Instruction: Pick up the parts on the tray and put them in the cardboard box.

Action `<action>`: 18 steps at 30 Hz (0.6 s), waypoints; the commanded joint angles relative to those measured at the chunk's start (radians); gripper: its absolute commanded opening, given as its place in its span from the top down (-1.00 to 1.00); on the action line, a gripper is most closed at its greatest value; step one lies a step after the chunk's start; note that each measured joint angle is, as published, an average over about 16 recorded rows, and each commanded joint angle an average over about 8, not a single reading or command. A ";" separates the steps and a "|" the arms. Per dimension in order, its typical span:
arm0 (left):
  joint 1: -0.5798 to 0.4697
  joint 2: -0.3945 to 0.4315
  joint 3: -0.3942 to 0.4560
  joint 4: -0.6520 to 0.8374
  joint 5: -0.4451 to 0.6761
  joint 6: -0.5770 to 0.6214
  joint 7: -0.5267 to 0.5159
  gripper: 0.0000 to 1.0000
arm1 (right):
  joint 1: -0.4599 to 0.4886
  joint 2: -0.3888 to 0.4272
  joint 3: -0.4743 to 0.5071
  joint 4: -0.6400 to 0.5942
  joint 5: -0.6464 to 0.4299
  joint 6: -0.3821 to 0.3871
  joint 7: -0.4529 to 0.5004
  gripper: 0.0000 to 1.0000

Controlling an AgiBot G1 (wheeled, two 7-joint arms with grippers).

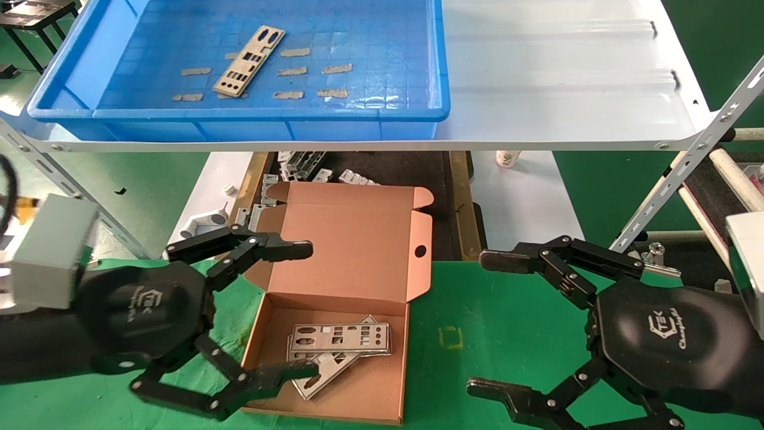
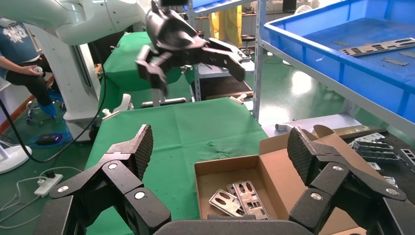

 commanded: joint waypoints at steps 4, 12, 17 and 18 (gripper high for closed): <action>0.046 -0.039 -0.050 -0.087 -0.034 -0.002 -0.064 -1.00 | 0.000 0.000 0.000 0.000 0.000 0.000 0.000 -1.00; 0.066 -0.056 -0.072 -0.123 -0.051 -0.002 -0.083 -1.00 | 0.000 0.000 0.000 0.000 0.000 0.000 0.000 -1.00; 0.059 -0.050 -0.064 -0.110 -0.045 -0.003 -0.076 -1.00 | 0.000 0.000 0.000 0.000 0.000 0.000 0.000 -1.00; 0.058 -0.049 -0.063 -0.108 -0.044 -0.003 -0.075 -1.00 | 0.000 0.000 0.000 0.000 0.000 0.000 0.000 -1.00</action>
